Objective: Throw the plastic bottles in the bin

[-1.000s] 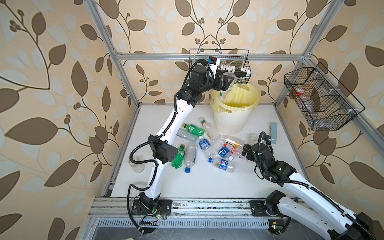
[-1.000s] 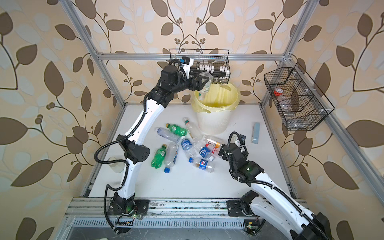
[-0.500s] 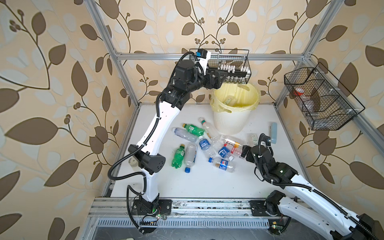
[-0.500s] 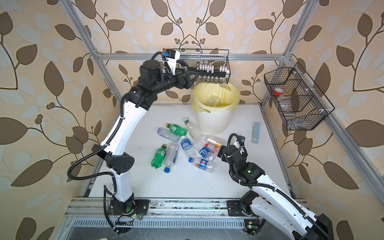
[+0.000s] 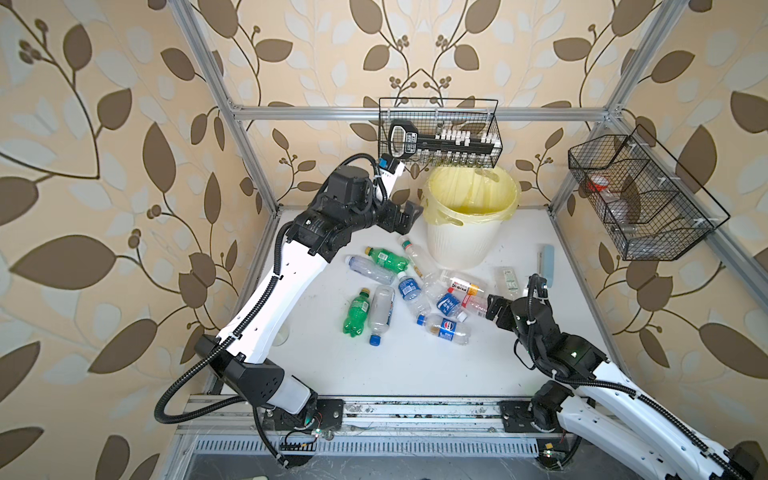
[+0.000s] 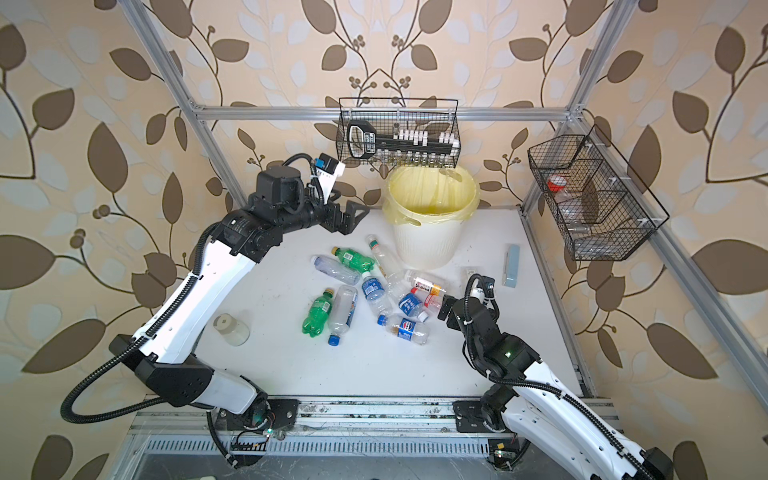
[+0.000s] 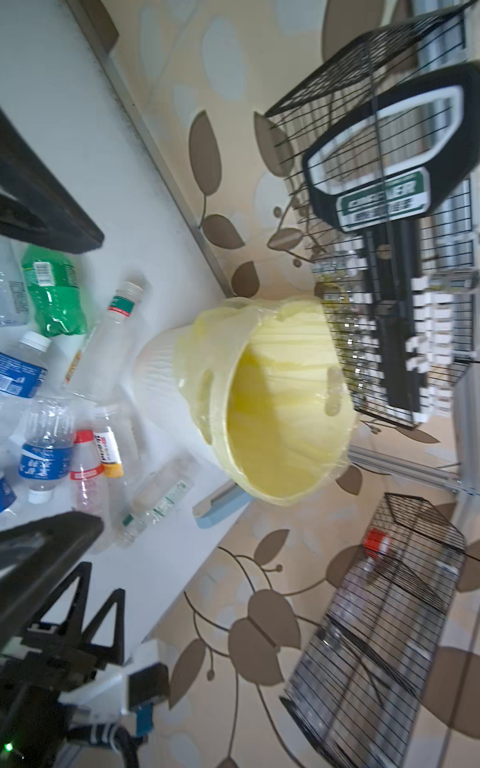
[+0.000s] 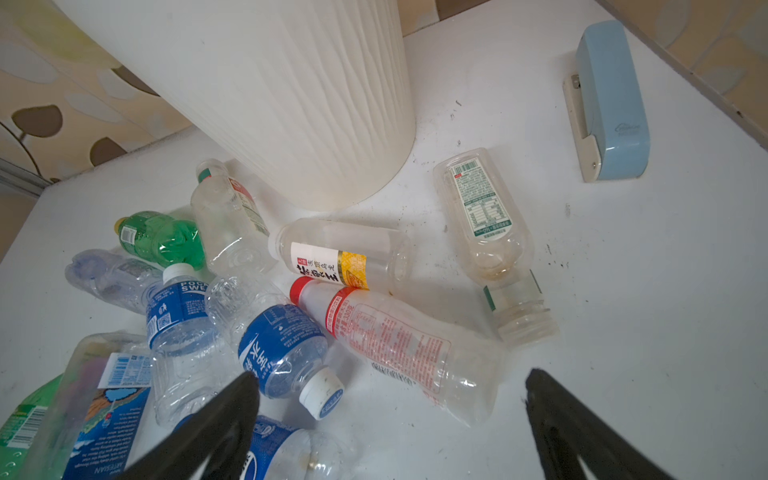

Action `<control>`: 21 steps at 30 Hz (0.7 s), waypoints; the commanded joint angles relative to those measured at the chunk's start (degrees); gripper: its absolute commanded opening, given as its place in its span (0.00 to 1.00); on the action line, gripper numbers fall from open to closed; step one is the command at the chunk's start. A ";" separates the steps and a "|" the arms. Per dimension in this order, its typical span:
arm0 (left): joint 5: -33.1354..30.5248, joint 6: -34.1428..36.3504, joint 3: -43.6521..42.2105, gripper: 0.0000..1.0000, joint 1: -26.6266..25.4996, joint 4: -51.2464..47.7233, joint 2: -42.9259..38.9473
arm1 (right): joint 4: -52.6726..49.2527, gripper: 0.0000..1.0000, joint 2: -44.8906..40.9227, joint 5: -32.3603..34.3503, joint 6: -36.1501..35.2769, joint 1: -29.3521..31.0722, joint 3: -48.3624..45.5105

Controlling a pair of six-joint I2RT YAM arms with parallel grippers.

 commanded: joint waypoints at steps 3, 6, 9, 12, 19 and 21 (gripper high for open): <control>-3.43 3.33 -5.54 0.99 0.11 -1.23 -7.61 | -1.24 1.00 0.27 -3.53 -2.77 0.39 -0.70; -4.11 3.40 -7.84 0.99 0.08 -1.87 -8.75 | -1.15 1.00 0.85 -4.31 -3.83 0.75 -0.53; -5.94 0.97 -12.39 0.99 0.07 -3.61 -10.53 | -0.98 1.00 1.55 -5.59 -5.27 1.98 -0.78; -4.58 0.80 -14.16 0.99 0.24 -5.55 -11.20 | -1.10 1.00 2.98 -7.31 -6.78 2.79 -0.32; -7.78 3.03 -17.27 0.99 0.27 -11.40 -10.55 | -1.41 1.00 6.84 -8.16 -9.73 6.16 0.17; -8.30 3.78 -17.99 0.99 0.34 -12.71 -10.27 | -0.86 1.00 7.91 -7.86 -10.34 7.52 -0.07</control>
